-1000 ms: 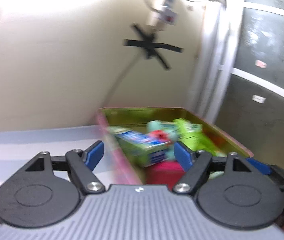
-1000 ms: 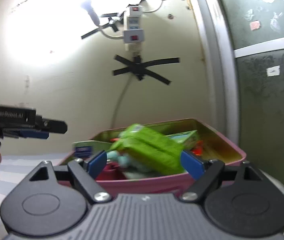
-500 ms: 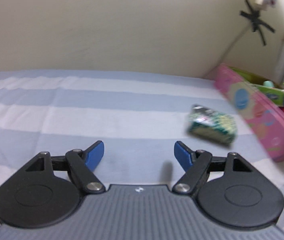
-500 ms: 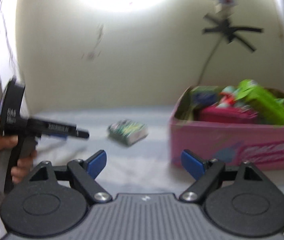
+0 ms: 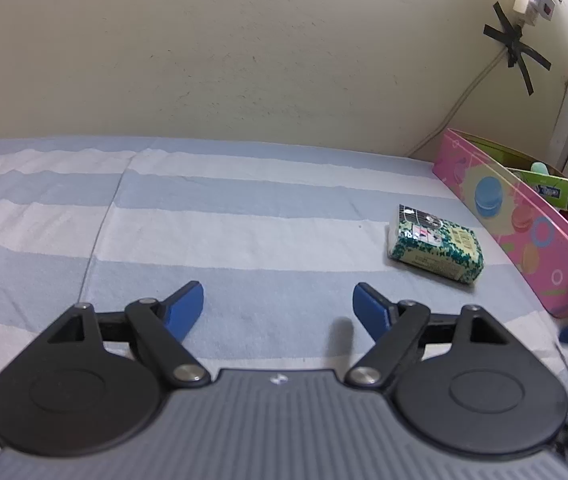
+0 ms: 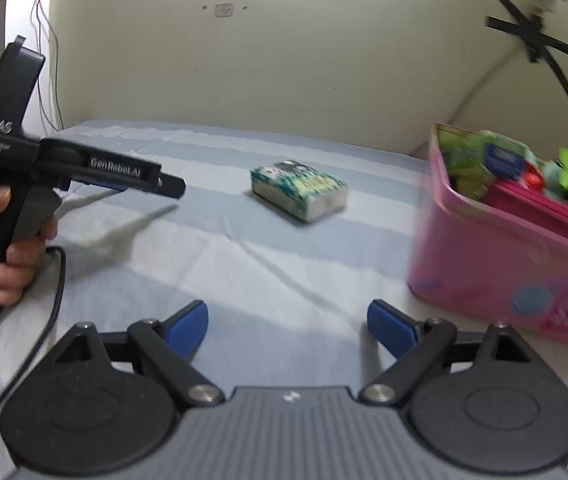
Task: Organize objects
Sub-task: 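Move the right gripper to the green tissue pack and grasp it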
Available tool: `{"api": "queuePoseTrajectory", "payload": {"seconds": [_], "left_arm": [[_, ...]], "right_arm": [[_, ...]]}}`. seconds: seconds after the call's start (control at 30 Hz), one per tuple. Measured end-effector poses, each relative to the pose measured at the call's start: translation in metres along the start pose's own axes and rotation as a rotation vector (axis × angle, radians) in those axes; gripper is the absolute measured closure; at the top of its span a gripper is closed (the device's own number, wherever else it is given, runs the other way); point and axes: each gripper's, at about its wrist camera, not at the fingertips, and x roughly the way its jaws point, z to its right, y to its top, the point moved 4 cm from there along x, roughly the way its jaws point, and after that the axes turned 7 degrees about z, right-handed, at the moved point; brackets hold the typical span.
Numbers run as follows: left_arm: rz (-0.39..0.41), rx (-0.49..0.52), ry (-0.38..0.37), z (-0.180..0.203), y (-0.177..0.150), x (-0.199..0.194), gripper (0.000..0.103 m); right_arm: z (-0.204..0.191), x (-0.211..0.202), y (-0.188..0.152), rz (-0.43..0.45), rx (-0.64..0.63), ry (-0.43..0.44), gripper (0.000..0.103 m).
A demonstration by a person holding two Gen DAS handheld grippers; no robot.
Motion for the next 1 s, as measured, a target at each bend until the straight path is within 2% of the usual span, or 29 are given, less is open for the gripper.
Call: {"api": "queuePoseTrajectory", "payload": {"seconds": [0.1, 0.27, 0.4, 0.53, 0.6, 0.67, 0.7, 0.77, 0.8, 1.0], "left_arm": [[0.000, -0.003, 0.004, 0.000, -0.001, -0.001, 0.019], [0.000, -0.027, 0.042, -0.012, 0.001, -0.001, 0.019], [0.004, -0.047, 0.070, -0.022, 0.004, 0.000, 0.019], [0.005, -0.058, 0.080, -0.026, 0.005, 0.000, 0.019], [0.005, -0.059, 0.080, -0.027, 0.006, 0.000, 0.019], [0.004, -0.058, 0.080, -0.026, 0.005, 0.000, 0.018], [0.003, -0.057, 0.077, -0.026, 0.006, 0.001, 0.016], [0.003, -0.056, 0.079, -0.026, 0.005, 0.000, 0.015], [0.003, -0.056, 0.080, -0.026, 0.005, -0.001, 0.015], [0.002, -0.088, 0.048, -0.029, 0.005, -0.004, 0.014]], "right_arm": [[-0.005, 0.020, 0.025, 0.031, -0.058, -0.009, 0.012], [-0.011, 0.057, 0.067, 0.079, -0.201, -0.032, 0.000], [-0.006, 0.096, 0.081, -0.012, -0.200, 0.010, 0.000], [0.003, 0.123, 0.076, -0.117, -0.162, 0.040, 0.000], [0.009, 0.126, 0.073, -0.120, -0.106, 0.067, 0.001], [0.016, 0.125, 0.067, -0.127, -0.028, 0.095, 0.003], [0.020, 0.122, 0.064, -0.124, 0.013, 0.117, 0.009], [0.024, 0.113, 0.060, -0.100, 0.040, 0.123, 0.023], [0.023, 0.106, 0.057, -0.091, 0.044, 0.129, 0.036], [-0.007, 0.040, 0.024, -0.077, 0.011, 0.158, 0.038]]}}
